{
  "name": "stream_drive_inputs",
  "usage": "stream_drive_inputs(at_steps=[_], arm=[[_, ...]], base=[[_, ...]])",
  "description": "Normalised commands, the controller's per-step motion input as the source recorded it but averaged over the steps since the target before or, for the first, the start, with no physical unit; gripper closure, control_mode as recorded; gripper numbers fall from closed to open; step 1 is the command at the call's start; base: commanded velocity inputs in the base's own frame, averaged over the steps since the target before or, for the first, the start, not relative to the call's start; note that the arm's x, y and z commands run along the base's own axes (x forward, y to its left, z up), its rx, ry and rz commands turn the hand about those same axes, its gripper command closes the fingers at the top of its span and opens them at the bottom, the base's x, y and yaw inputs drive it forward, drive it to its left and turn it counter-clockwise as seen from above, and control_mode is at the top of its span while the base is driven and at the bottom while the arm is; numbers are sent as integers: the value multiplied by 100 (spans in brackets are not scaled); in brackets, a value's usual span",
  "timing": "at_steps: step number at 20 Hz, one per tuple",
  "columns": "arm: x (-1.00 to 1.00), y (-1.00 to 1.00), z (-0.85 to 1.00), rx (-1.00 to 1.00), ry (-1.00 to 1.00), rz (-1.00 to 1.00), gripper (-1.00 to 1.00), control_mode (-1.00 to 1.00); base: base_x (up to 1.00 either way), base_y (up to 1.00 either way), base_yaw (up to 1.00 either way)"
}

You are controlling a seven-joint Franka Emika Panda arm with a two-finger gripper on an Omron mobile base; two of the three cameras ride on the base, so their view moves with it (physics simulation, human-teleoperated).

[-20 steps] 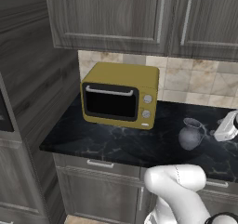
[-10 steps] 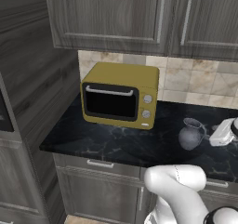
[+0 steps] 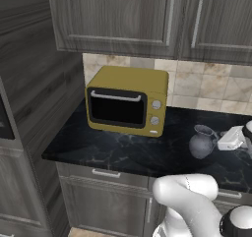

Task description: Move the chicken breast and apple from the top shelf to the second highest shelf to make space. Then, place the pitcher from the counter on the cleared top shelf.

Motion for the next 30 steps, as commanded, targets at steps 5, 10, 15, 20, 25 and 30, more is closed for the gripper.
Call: stream_drive_inputs(at_steps=[5,10,15,20,25,30], arm=[[12,-4,0,1,0,0,-100,-100],[3,-16,-1,0,0,0,-100,-100],[0,-5,-5,0,0,0,-100,-100],[0,0,-3,0,2,0,-100,-100],[0,3,-3,0,6,0,-100,-100],[0,13,-10,0,5,0,-100,-100]], base=[[0,0,0],[0,0,0],[0,0,0],[0,0,0],[0,0,0],[0,0,0]])
